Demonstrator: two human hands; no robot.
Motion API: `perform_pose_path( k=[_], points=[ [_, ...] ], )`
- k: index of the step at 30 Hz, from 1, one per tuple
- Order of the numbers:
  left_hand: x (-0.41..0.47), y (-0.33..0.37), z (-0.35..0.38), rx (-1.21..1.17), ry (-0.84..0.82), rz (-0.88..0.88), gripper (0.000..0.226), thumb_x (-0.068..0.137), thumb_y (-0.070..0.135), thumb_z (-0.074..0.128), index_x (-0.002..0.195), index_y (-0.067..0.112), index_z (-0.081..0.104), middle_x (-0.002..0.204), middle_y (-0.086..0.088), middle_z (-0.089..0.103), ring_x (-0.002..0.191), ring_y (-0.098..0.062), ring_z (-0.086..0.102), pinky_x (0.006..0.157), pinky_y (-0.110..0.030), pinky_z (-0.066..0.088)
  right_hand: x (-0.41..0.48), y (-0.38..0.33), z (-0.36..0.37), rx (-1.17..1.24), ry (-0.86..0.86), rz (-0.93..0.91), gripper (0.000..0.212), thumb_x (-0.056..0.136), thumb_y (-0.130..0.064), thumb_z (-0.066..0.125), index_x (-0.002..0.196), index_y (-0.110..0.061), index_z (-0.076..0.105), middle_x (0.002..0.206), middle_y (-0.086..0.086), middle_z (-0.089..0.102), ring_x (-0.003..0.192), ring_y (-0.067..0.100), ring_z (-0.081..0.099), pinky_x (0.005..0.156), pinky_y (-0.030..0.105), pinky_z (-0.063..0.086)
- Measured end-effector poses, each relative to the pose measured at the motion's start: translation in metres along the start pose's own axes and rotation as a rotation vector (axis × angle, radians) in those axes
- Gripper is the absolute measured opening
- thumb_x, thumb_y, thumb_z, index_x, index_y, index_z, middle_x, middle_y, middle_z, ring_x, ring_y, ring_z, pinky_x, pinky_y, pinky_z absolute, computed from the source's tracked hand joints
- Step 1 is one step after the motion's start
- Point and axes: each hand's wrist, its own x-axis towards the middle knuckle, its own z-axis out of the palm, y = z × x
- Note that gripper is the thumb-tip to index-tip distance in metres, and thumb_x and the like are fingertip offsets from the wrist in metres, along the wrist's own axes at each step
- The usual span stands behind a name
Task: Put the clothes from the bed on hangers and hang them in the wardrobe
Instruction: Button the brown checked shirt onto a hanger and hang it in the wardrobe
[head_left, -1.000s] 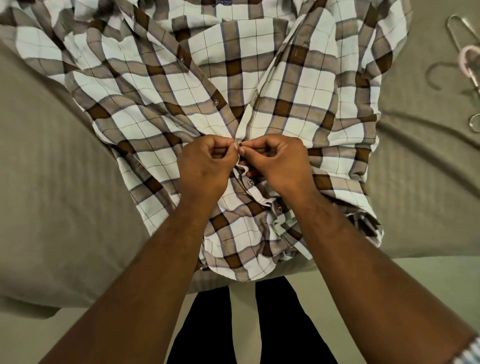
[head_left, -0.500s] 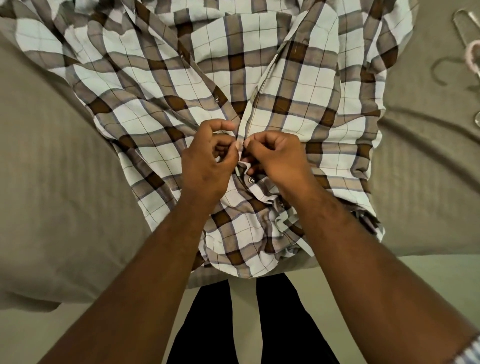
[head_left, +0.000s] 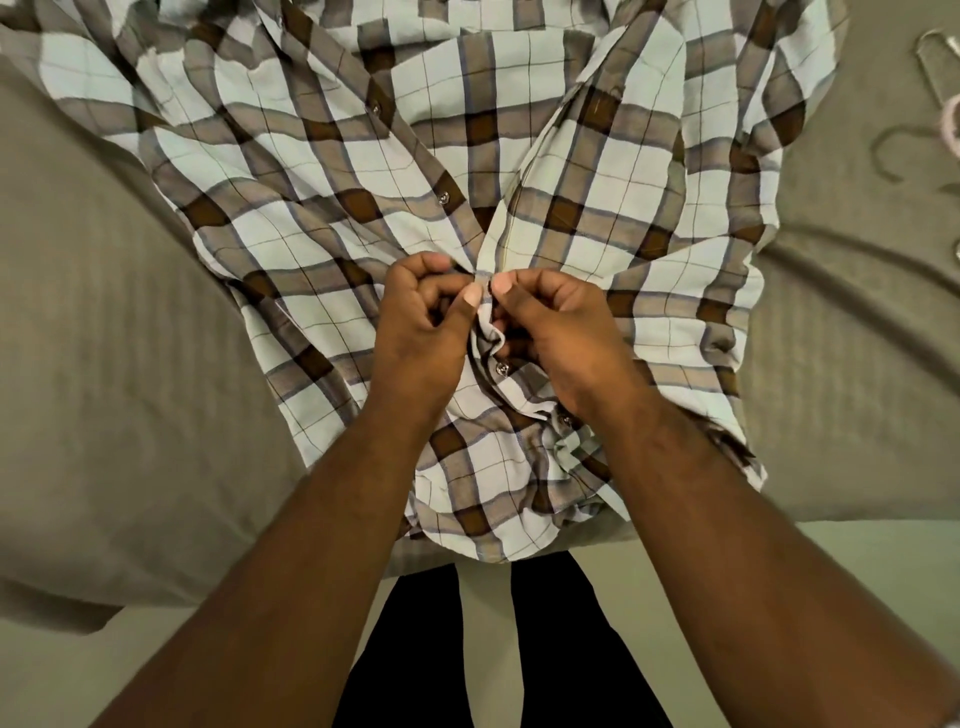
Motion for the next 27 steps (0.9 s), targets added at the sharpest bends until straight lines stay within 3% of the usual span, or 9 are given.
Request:
perform_pose_path(
  k=[8,12,14,16,18,21,23,25,27],
  points=[
    [-0.002,0.004,0.007,-0.082,0.036,-0.055,0.025,0.097,-0.001,0.059,0.106,0.019,0.047,0.089,0.003,0.068,0.086,0.000,0.066,0.079,-0.013,0.050,0.005,-0.010,0.000,0.077,-0.024,0.119,0.010,0.101,-0.010,0.058,0.103,-0.005,0.066,0.074,0.005,0.062,0.067,0.015,0.057,0.058,0.027,0.051],
    [0.001,0.006,0.004,0.047,0.057,-0.105,0.017,0.099,0.017,0.062,0.113,0.019,0.054,0.094,0.004,0.072,0.086,-0.005,0.069,0.078,-0.023,0.055,0.005,-0.012,-0.002,0.044,-0.012,0.131,0.016,0.100,-0.015,0.063,0.104,-0.001,0.069,0.076,0.007,0.066,0.067,0.014,0.062,0.060,0.029,0.055],
    [0.005,0.011,0.001,0.162,0.088,-0.103,0.016,0.099,0.032,0.062,0.111,0.022,0.059,0.089,0.005,0.074,0.076,-0.005,0.067,0.072,-0.028,0.055,0.003,-0.016,-0.003,-0.065,0.036,0.115,0.022,0.100,-0.021,0.064,0.102,0.000,0.069,0.076,0.010,0.071,0.064,0.017,0.068,0.058,0.033,0.057],
    [0.010,0.018,-0.001,0.263,0.147,-0.053,0.017,0.100,0.038,0.058,0.106,0.022,0.061,0.083,0.006,0.073,0.069,0.001,0.065,0.064,-0.017,0.050,0.005,-0.025,-0.005,-0.234,0.135,0.030,0.023,0.099,-0.025,0.065,0.095,-0.004,0.070,0.073,0.010,0.074,0.058,0.018,0.070,0.050,0.029,0.053],
    [0.020,0.027,-0.001,0.319,0.210,0.028,0.013,0.102,0.033,0.057,0.103,0.020,0.060,0.080,0.007,0.071,0.070,0.004,0.066,0.059,-0.007,0.045,0.015,-0.036,-0.006,-0.385,0.263,-0.107,0.024,0.098,-0.029,0.066,0.089,-0.006,0.069,0.070,0.007,0.073,0.052,0.014,0.068,0.047,0.026,0.051],
    [0.044,0.039,-0.003,0.417,0.299,0.120,0.009,0.099,0.027,0.062,0.104,0.019,0.061,0.080,0.013,0.065,0.069,0.012,0.061,0.057,-0.003,0.044,0.037,-0.054,0.000,-0.559,0.420,-0.258,0.039,0.091,-0.046,0.069,0.075,-0.011,0.065,0.064,0.000,0.069,0.055,0.007,0.066,0.056,0.024,0.052],
    [0.061,0.038,-0.004,0.503,0.306,0.154,0.012,0.096,0.025,0.066,0.105,0.017,0.063,0.086,0.010,0.067,0.073,0.006,0.063,0.059,-0.005,0.046,0.056,-0.060,0.007,-0.695,0.438,-0.273,0.048,0.088,-0.053,0.070,0.063,-0.012,0.061,0.053,-0.005,0.058,0.047,-0.001,0.057,0.047,0.011,0.038],
    [0.074,0.031,-0.002,0.558,0.262,0.179,0.016,0.092,0.024,0.071,0.105,0.016,0.066,0.090,0.005,0.069,0.079,-0.003,0.064,0.062,-0.005,0.044,0.071,-0.059,0.012,-0.808,0.435,-0.241,0.047,0.085,-0.054,0.070,0.065,-0.012,0.063,0.052,-0.007,0.054,0.044,0.001,0.053,0.040,0.014,0.029],
    [0.080,0.023,0.001,0.584,0.229,0.207,0.018,0.089,0.025,0.074,0.104,0.016,0.068,0.087,0.004,0.068,0.080,-0.005,0.063,0.063,-0.002,0.037,0.081,-0.056,0.012,-0.878,0.449,-0.229,0.037,0.082,-0.048,0.070,0.077,-0.011,0.068,0.064,-0.003,0.061,0.057,0.008,0.058,0.042,0.020,0.029]
  ],
)
